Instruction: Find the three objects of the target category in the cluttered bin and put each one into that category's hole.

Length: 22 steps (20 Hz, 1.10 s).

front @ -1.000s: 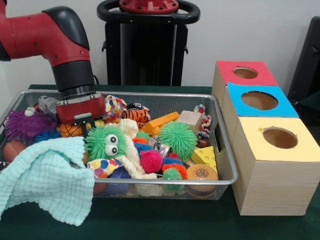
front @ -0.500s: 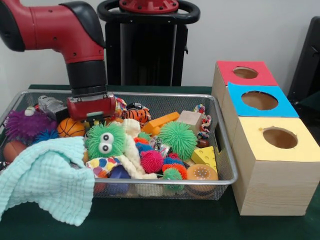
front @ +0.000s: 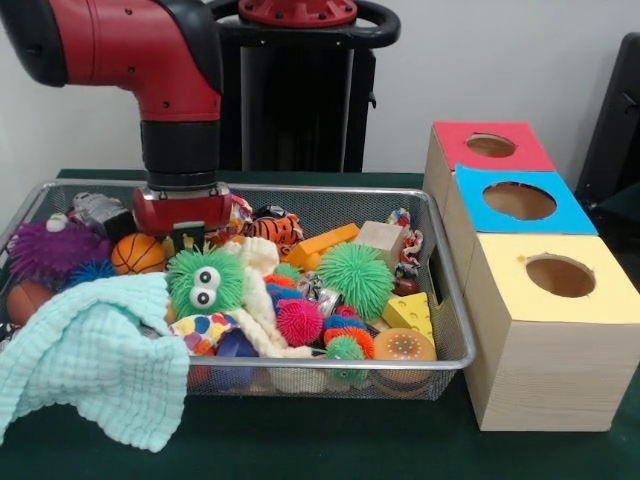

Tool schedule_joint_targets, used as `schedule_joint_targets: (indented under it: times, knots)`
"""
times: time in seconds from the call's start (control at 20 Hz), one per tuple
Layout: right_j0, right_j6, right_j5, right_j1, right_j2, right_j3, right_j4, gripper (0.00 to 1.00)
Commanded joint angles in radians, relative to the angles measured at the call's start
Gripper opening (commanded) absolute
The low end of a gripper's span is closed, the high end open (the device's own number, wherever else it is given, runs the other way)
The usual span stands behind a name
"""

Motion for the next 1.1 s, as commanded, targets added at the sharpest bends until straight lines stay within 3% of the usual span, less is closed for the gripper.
schedule_joint_targets:
  times: [0.05,0.75,1.05,1.1]
  knots:
    - [-0.053,-0.107,0.223,0.021,-0.086,-0.039,0.064,0.0]
    - [-0.016,-0.144,0.344,-0.101,-0.09,0.018,0.192,0.0]
    - [-0.072,-0.184,0.334,-0.142,0.007,0.06,0.264,0.0]
    - [-0.105,-0.201,0.291,-0.133,0.062,0.071,0.278,0.0]
